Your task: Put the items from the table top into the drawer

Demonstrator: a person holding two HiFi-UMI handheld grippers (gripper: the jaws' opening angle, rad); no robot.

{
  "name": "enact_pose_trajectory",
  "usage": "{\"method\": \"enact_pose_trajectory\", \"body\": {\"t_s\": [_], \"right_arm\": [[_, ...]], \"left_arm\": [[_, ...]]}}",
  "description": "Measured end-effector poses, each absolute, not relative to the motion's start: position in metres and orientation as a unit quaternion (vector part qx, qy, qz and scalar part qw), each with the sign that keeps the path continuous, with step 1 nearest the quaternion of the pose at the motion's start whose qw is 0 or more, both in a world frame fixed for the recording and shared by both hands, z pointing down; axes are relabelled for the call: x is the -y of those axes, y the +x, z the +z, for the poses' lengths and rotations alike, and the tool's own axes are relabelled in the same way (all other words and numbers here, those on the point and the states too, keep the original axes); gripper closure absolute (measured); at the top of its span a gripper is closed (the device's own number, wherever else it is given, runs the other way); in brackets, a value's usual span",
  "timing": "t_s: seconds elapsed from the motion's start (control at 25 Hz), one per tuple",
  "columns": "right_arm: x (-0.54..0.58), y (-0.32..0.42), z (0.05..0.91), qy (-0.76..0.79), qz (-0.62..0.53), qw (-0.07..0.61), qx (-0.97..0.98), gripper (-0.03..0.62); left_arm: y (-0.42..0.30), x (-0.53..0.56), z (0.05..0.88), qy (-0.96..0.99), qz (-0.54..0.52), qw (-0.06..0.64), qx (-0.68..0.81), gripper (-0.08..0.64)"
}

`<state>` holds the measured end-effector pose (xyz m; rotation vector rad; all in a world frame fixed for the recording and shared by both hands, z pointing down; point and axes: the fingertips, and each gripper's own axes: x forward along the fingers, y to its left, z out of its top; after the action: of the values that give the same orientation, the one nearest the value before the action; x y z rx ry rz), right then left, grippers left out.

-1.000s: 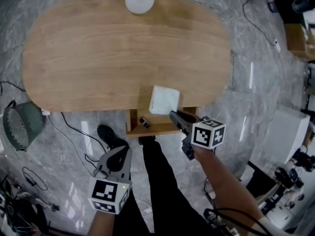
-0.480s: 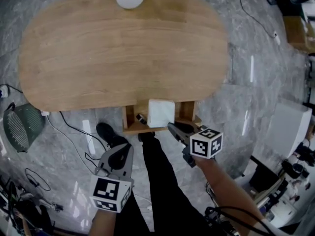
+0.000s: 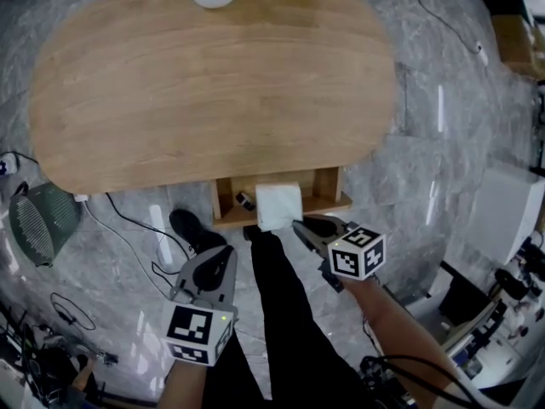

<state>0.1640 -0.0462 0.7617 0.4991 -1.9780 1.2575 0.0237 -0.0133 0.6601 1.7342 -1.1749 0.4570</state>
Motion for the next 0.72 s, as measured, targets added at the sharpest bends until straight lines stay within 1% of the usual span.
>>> {"method": "enact_pose_trajectory", "body": {"t_s": [0.4,0.72], "right_arm": [[0.061,0.181,0.796,0.218,0.479,0.397,0.752,0.528],[0.066,0.178,0.82,0.223,0.473,0.427,0.738,0.525]], "left_arm": [[0.028,0.016,0.666,0.704,0.193,0.492,0.474,0.559],[0.024,0.024,0.674,0.699,0.189,0.493,0.482,0.558]]}}
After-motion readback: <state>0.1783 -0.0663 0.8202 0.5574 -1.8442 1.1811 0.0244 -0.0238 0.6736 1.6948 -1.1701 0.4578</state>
